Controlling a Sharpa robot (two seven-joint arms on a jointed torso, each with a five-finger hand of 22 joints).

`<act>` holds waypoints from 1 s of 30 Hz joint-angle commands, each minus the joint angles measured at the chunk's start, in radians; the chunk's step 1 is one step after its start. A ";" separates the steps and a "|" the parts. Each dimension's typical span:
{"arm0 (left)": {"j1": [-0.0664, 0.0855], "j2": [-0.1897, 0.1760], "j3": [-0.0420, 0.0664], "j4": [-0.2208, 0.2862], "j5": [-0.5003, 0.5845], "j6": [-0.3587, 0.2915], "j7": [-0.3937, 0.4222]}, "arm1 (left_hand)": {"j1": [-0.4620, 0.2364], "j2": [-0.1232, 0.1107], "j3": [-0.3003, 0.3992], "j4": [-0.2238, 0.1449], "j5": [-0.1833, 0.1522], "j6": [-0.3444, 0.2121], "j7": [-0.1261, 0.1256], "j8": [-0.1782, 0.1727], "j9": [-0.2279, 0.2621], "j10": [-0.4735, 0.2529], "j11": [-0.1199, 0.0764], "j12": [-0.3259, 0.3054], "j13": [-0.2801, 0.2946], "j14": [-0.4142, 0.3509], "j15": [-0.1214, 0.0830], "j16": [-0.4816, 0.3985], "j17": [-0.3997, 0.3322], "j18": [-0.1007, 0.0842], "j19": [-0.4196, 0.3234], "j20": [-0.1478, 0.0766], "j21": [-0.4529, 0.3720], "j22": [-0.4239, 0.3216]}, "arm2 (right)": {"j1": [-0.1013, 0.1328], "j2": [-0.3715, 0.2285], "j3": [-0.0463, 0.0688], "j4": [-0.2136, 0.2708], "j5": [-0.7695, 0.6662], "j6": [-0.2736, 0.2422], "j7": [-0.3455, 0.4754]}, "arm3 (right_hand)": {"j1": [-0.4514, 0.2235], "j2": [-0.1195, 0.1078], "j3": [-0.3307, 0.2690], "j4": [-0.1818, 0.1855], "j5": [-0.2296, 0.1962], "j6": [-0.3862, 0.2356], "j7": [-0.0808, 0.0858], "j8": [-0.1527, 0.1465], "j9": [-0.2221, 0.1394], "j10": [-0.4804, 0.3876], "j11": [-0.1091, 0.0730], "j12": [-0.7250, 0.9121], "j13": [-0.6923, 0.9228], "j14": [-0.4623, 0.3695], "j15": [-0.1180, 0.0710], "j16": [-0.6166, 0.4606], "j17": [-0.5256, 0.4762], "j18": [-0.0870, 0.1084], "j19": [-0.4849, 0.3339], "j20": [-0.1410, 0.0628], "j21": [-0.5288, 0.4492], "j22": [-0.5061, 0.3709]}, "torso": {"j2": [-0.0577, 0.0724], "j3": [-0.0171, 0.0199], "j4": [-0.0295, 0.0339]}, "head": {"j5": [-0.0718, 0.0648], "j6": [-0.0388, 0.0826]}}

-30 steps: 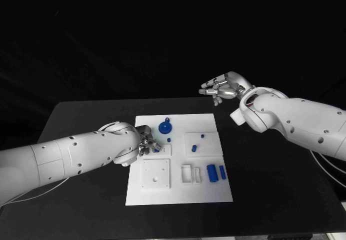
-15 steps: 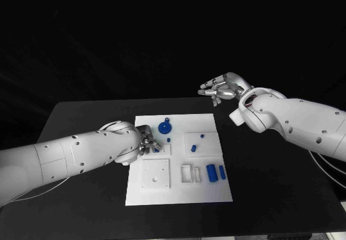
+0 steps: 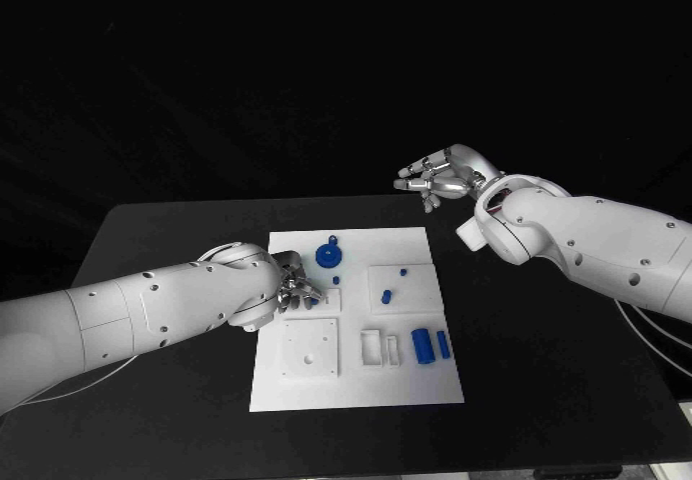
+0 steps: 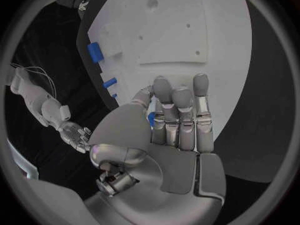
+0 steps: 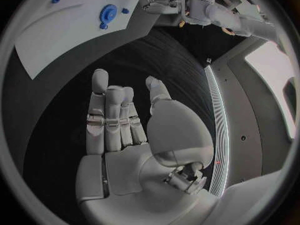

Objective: Assemble the parts on the task board

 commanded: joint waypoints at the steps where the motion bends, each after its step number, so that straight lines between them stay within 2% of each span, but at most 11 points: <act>1: -0.006 0.001 -0.004 -0.001 0.004 0.033 -0.006 | -0.023 -0.029 -0.029 0.022 -0.065 0.013 -0.020 0.007 0.004 0.037 -0.015 -0.005 -0.004 0.003 -0.004 -0.004 -0.002 -0.019 0.010 0.001 -0.008 0.018 | -0.001 0.000 0.000 0.000 -0.001 0.014 0.005 | -0.010 -0.001 0.007 0.000 0.005 -0.002 0.003 -0.003 -0.001 -0.007 0.003 -0.002 0.000 -0.007 0.001 0.001 -0.001 -0.005 0.000 -0.002 -0.007 -0.001 | 0.000 -0.0002 0.0004 | 0.000 0.001; 4: -0.006 0.000 -0.004 -0.002 0.004 0.036 -0.007 | -0.028 -0.043 -0.057 0.055 -0.128 0.016 -0.021 0.007 0.004 0.037 -0.015 -0.006 -0.007 0.004 -0.004 -0.006 -0.004 -0.021 0.012 0.001 -0.014 0.018 | -0.001 0.000 0.000 0.000 -0.001 0.014 0.006 | -0.010 -0.001 0.007 0.000 0.005 -0.002 0.003 -0.003 -0.001 -0.007 0.003 -0.002 0.000 -0.007 0.001 0.001 -0.001 -0.005 0.000 -0.002 -0.007 -0.001 | 0.000 -0.0001 0.0004 | 0.000 0.000; 11: -0.006 -0.002 -0.004 -0.005 0.004 0.033 -0.010 | -0.010 -0.066 -0.073 0.112 -0.166 0.019 -0.020 0.008 0.004 0.037 -0.015 -0.004 -0.013 0.004 -0.004 -0.007 -0.004 -0.022 0.018 0.000 -0.027 0.019 | -0.001 -0.001 0.000 0.000 -0.001 0.014 0.006 | -0.011 -0.002 0.006 0.001 0.005 -0.004 0.003 -0.003 -0.001 -0.007 0.004 -0.002 0.000 -0.007 0.001 0.001 -0.001 -0.005 -0.001 -0.002 -0.007 -0.001 | 0.000 -0.0006 0.0007 | 0.000 -0.001; 18: -0.006 -0.009 -0.004 -0.009 0.004 0.025 -0.011 | -0.010 -0.071 -0.073 0.121 -0.171 0.019 -0.020 0.008 0.005 0.037 -0.015 -0.005 -0.015 0.004 -0.004 -0.008 -0.005 -0.022 0.019 0.000 -0.029 0.019 | -0.001 -0.002 0.000 -0.001 -0.001 0.013 0.006 | -0.011 -0.002 0.006 0.001 0.005 -0.004 0.003 -0.003 -0.001 -0.007 0.004 -0.002 0.000 -0.007 0.001 0.001 -0.001 -0.005 -0.001 -0.002 -0.007 -0.001 | 0.000 -0.0005 0.0003 | 0.000 0.000; 20: -0.006 -0.012 -0.004 -0.010 0.004 0.023 -0.011 | -0.020 -0.083 -0.072 0.139 -0.214 0.020 -0.020 0.009 0.005 0.037 -0.015 -0.006 -0.016 0.003 -0.004 -0.009 -0.005 -0.022 0.019 -0.001 -0.030 0.019 | -0.002 -0.002 0.000 -0.001 -0.001 0.013 0.007 | -0.011 -0.002 0.006 0.001 0.005 -0.004 0.003 -0.003 -0.001 -0.007 0.004 -0.002 0.000 -0.007 0.001 0.001 -0.001 -0.005 -0.001 -0.002 -0.007 -0.001 | 0.000 -0.0005 0.0004 | 0.001 0.001; 22: -0.006 -0.016 -0.004 -0.009 0.006 0.024 -0.010 | -0.038 -0.116 -0.054 0.173 -0.290 0.024 -0.020 0.010 0.005 0.037 -0.014 -0.008 -0.018 0.003 -0.004 -0.011 -0.006 -0.022 0.019 -0.001 -0.032 0.019 | -0.002 -0.003 0.000 -0.001 0.000 0.013 0.007 | -0.011 -0.002 0.006 0.001 0.005 -0.004 0.003 -0.003 -0.001 -0.007 0.004 -0.002 0.000 -0.007 0.001 0.001 -0.001 -0.005 -0.001 -0.002 -0.007 -0.001 | 0.000 -0.0002 0.0003 | 0.000 0.002; 23: -0.006 -0.018 -0.004 -0.009 0.009 0.024 -0.010 | -0.037 -0.152 -0.014 0.215 -0.308 0.026 -0.019 0.010 0.005 0.037 -0.014 -0.009 -0.019 0.003 -0.004 -0.012 -0.007 -0.022 0.020 -0.001 -0.034 0.019 | -0.002 -0.003 0.000 -0.001 0.000 0.013 0.007 | -0.011 -0.002 0.006 0.001 0.005 -0.004 0.003 -0.003 -0.001 -0.007 0.004 -0.002 0.000 -0.007 0.001 0.001 -0.001 -0.005 -0.001 -0.002 -0.007 -0.001 | 0.000 -0.0006 0.0000 | 0.000 0.002; 24: -0.006 -0.021 -0.004 -0.008 0.013 0.024 -0.009 | -0.044 -0.199 0.008 0.266 -0.351 0.027 -0.019 0.009 0.003 0.037 -0.014 -0.014 -0.022 0.001 -0.003 -0.016 -0.008 -0.023 0.018 0.000 -0.038 0.018 | -0.002 -0.003 0.000 -0.001 0.000 0.013 0.007 | -0.011 -0.002 0.006 0.001 0.005 -0.004 0.003 -0.003 -0.001 -0.007 0.004 -0.002 0.000 -0.007 0.001 0.001 -0.001 -0.005 -0.001 -0.002 -0.007 -0.001 | 0.000 -0.0009 0.0000 | 0.000 0.003; 25: -0.006 -0.024 -0.004 -0.006 0.017 0.024 -0.009 | -0.056 -0.234 0.000 0.308 -0.373 0.025 -0.015 0.005 0.000 0.037 -0.012 -0.017 -0.024 -0.001 -0.003 -0.018 -0.009 -0.023 0.018 -0.001 -0.040 0.018 | -0.003 -0.003 0.000 -0.002 0.000 0.013 0.007 | -0.011 -0.002 0.006 0.001 0.005 -0.004 0.003 -0.003 -0.001 -0.007 0.004 -0.002 0.000 -0.007 0.001 0.001 -0.001 -0.005 -0.001 -0.002 -0.007 -0.001 | 0.000 -0.0006 0.0000 | 0.000 0.003; 28: -0.006 -0.032 -0.001 0.000 0.026 0.022 -0.008 | -0.097 -0.261 -0.034 0.310 -0.378 0.019 -0.012 -0.003 -0.007 0.036 -0.010 -0.022 -0.027 -0.005 -0.004 -0.020 -0.010 -0.024 0.016 -0.002 -0.044 0.017 | -0.003 -0.004 0.000 -0.003 0.000 0.013 0.008 | -0.013 -0.001 0.005 0.002 0.005 -0.004 0.003 -0.003 -0.001 -0.007 0.004 -0.002 0.000 -0.007 0.001 0.001 -0.002 -0.005 -0.001 -0.002 -0.007 -0.002 | 0.000 -0.0006 0.0003 | 0.000 0.005; 30: -0.005 -0.039 0.001 0.007 0.032 0.021 -0.008 | -0.112 -0.256 -0.085 0.311 -0.377 0.018 -0.011 -0.006 -0.011 0.036 -0.010 -0.026 -0.028 -0.005 -0.004 -0.021 -0.010 -0.025 0.017 -0.003 -0.046 0.017 | -0.003 -0.004 0.000 -0.004 0.001 0.013 0.008 | -0.013 -0.001 0.005 0.002 0.005 -0.004 0.003 -0.003 -0.001 -0.007 0.004 -0.002 0.000 -0.007 0.001 0.001 -0.002 -0.005 -0.001 -0.002 -0.007 -0.002 | 0.000 -0.0004 0.0004 | 0.001 0.005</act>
